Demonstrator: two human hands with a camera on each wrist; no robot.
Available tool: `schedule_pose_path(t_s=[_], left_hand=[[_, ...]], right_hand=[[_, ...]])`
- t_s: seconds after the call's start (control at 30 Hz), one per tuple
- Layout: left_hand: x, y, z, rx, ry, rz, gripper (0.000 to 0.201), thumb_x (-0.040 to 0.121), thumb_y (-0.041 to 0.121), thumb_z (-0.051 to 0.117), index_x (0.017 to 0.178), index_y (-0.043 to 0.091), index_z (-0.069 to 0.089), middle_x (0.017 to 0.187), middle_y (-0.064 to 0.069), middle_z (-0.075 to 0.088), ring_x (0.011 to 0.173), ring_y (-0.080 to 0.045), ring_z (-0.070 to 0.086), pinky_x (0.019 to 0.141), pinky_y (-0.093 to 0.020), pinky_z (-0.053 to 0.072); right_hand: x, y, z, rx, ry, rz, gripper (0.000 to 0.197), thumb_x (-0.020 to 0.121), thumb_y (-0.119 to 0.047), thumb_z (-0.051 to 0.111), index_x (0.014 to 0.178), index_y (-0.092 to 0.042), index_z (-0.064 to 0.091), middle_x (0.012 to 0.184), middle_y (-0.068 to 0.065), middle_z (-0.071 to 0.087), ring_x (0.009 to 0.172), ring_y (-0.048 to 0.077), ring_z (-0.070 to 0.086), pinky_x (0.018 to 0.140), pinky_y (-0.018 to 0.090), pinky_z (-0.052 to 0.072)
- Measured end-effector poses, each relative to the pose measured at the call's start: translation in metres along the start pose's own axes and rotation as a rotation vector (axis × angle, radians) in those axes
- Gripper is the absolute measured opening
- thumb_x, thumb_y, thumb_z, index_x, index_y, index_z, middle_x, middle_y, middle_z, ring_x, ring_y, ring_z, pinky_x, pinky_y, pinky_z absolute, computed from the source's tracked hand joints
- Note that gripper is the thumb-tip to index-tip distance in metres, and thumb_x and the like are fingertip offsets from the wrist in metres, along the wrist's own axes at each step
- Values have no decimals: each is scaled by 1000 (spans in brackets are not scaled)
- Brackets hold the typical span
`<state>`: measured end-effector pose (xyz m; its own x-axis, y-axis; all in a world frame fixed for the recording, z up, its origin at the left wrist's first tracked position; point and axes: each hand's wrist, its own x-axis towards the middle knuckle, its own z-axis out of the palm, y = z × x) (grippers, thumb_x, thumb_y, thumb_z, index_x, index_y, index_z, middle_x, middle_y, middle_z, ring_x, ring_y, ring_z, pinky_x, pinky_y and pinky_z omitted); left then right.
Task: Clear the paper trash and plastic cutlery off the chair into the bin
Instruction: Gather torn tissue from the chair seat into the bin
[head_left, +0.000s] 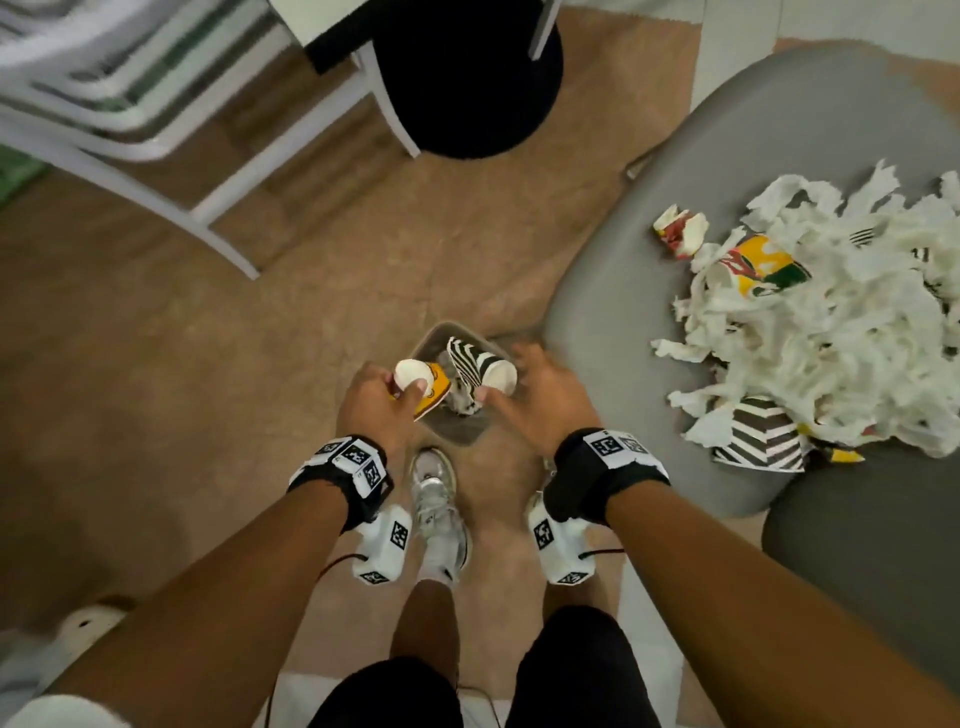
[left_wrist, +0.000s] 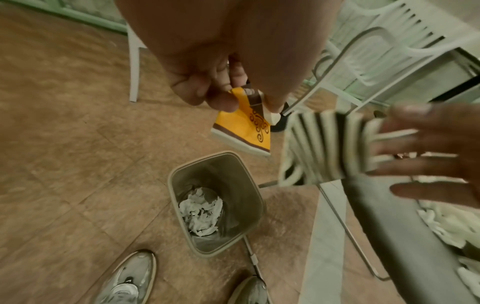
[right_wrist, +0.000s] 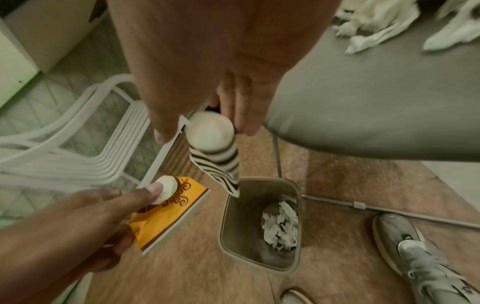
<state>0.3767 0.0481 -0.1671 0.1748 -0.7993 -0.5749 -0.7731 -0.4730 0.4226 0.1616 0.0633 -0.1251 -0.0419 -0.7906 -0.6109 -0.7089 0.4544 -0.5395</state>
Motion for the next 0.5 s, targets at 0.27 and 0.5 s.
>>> schedule_pose_path(t_s=[0.27, 0.5], left_hand=[[20, -4, 13, -34, -80, -19, 40, 85, 51, 62, 102, 16, 53, 108, -11, 64, 97, -33, 62, 84, -42, 51], [22, 14, 14, 159, -272, -24, 29, 94, 31, 53, 110, 8, 62, 115, -16, 66, 105, -37, 61, 92, -44, 51]], right_hand=[[26, 1, 22, -126, -189, 78, 28, 87, -34, 57, 114, -29, 61, 115, 3, 72, 108, 26, 65, 96, 37, 52], [28, 10, 2, -79, -162, 25, 21, 93, -25, 58, 109, -17, 69, 109, 0, 73, 100, 21, 67, 91, 27, 49]])
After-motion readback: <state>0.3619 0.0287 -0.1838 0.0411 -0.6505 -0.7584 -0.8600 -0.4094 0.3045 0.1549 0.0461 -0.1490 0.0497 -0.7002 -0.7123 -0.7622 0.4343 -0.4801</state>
